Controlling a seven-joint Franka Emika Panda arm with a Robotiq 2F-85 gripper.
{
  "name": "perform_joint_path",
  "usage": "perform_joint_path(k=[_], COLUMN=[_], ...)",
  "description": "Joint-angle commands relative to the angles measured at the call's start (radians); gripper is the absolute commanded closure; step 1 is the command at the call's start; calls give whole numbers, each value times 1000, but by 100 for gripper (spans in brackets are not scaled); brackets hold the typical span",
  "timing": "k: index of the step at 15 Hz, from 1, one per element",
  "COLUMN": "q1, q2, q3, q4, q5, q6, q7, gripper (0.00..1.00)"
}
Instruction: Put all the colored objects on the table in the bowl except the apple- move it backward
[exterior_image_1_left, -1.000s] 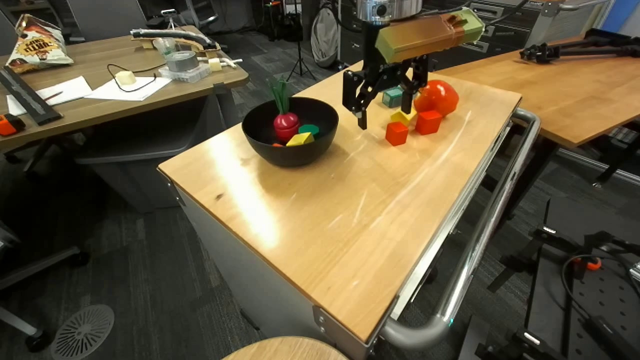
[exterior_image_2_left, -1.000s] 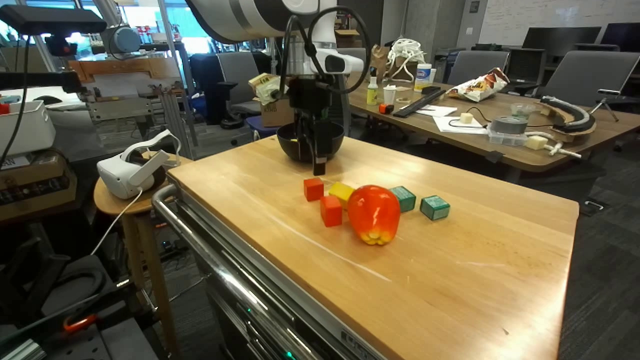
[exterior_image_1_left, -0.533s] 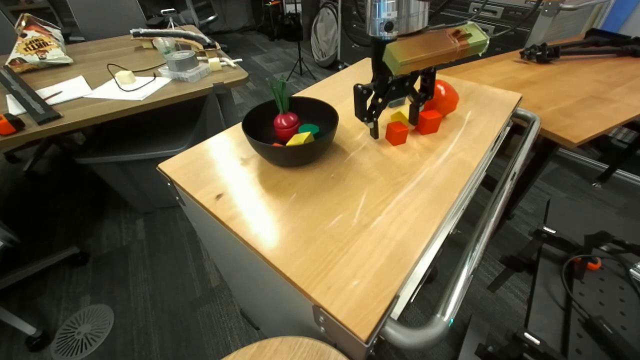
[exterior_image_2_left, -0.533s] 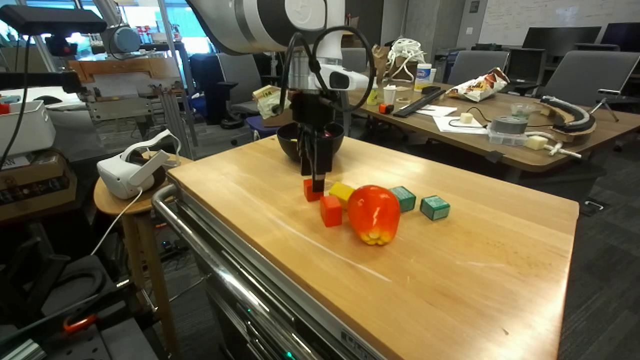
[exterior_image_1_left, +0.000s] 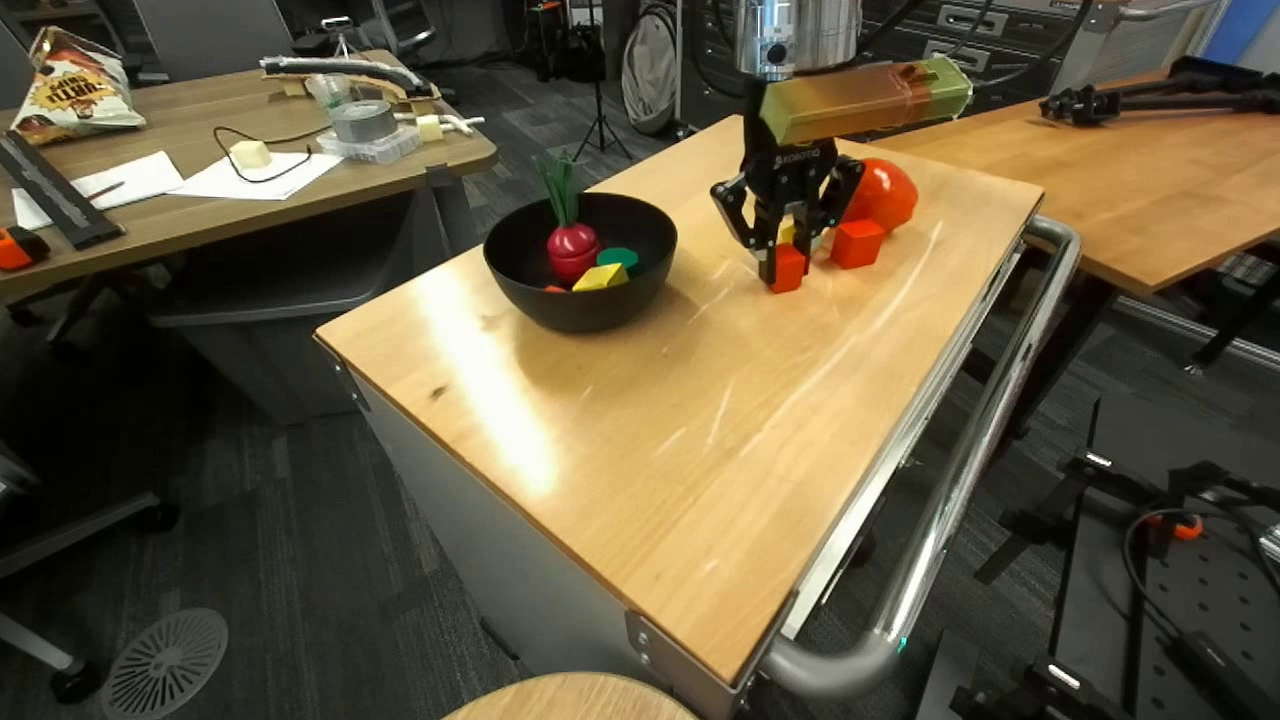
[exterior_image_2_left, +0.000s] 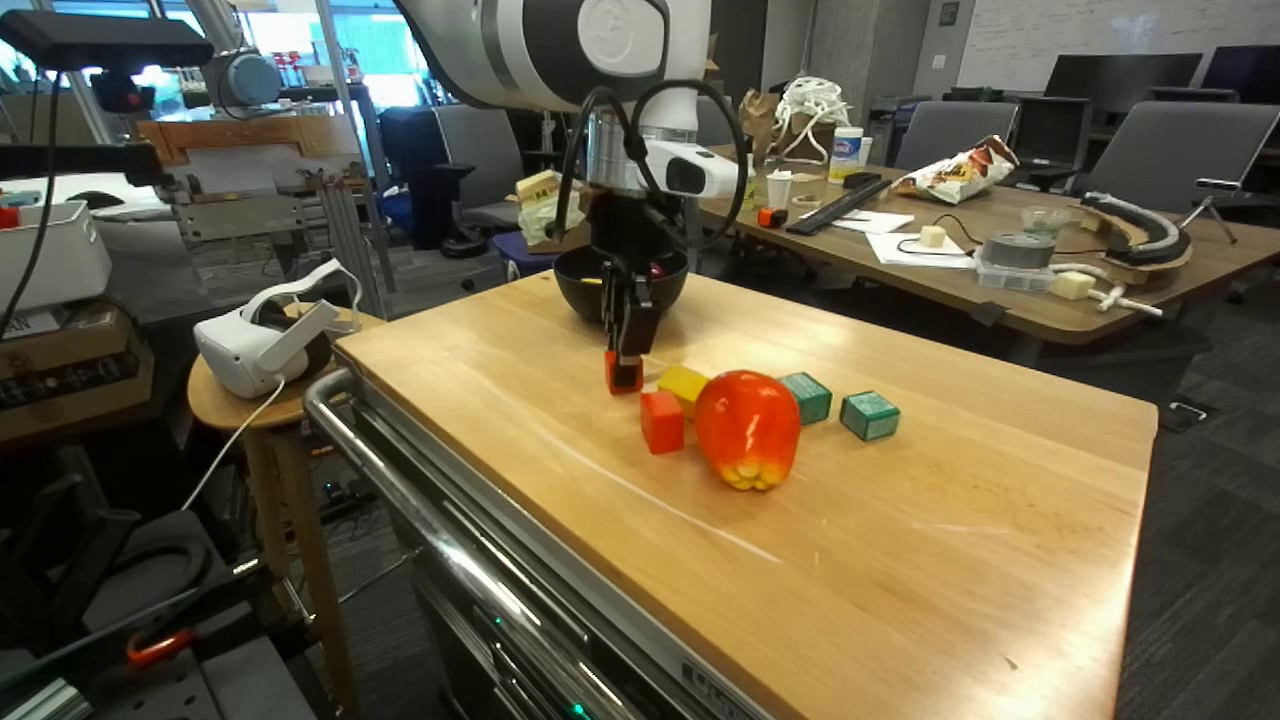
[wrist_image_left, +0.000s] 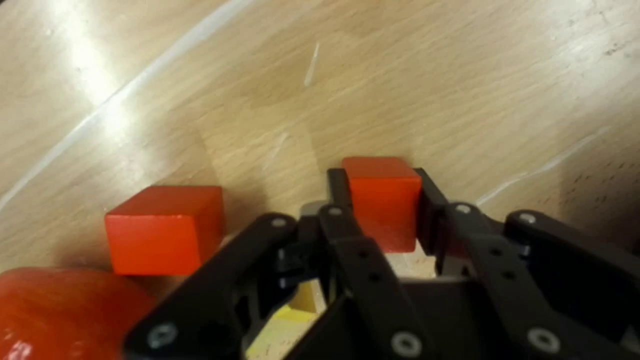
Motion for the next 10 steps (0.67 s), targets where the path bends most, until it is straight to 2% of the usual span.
perform_joint_path(k=[1,3,6,10], q1=[-11,-10,-7,1], q2=[-62,-144,-232,-155], q3=[2,-2,7,41], q4=[0,-18,22,185], q5=[37,8,-46,10], q6=[19,70,65,-7], q7=[-74,-100,-126,-312], gripper=[92,92,92,92])
